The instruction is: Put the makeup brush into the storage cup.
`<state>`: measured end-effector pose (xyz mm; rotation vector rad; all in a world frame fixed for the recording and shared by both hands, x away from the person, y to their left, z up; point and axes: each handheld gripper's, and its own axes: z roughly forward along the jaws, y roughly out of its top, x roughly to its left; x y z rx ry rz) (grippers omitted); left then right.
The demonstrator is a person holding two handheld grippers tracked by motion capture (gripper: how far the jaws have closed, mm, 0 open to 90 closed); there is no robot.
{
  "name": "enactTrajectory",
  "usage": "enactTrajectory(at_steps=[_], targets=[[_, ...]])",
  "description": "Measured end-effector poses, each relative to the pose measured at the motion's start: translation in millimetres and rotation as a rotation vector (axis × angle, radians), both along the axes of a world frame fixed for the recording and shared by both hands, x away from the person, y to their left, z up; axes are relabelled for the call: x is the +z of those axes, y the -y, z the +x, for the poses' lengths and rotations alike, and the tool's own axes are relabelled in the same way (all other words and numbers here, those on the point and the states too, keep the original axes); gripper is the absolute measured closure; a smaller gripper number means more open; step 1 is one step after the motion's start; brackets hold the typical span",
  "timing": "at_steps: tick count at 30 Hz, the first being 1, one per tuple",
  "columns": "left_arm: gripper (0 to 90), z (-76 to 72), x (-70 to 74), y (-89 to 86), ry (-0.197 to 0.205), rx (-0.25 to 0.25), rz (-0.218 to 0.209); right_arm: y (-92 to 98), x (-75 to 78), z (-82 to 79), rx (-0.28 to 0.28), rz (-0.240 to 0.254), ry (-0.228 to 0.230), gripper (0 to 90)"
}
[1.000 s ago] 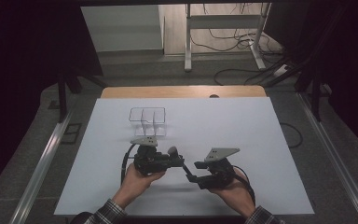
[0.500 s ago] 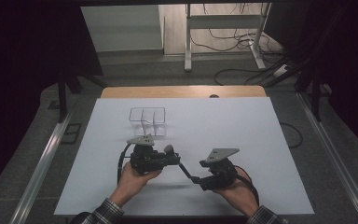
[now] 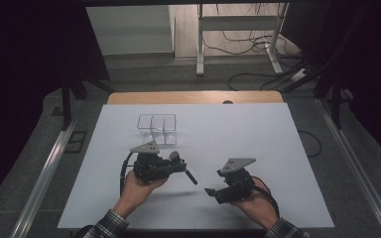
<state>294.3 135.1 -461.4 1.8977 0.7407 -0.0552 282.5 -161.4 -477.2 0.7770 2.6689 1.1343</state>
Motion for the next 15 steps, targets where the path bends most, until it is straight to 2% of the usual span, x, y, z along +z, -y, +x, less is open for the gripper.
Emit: enactTrajectory(at_steps=[15], targets=[[76.8,-0.1,3.1,-11.0,0.033,0.05,0.03,11.3,-3.5,2.9,-0.024,-0.003,0.001,17.9]])
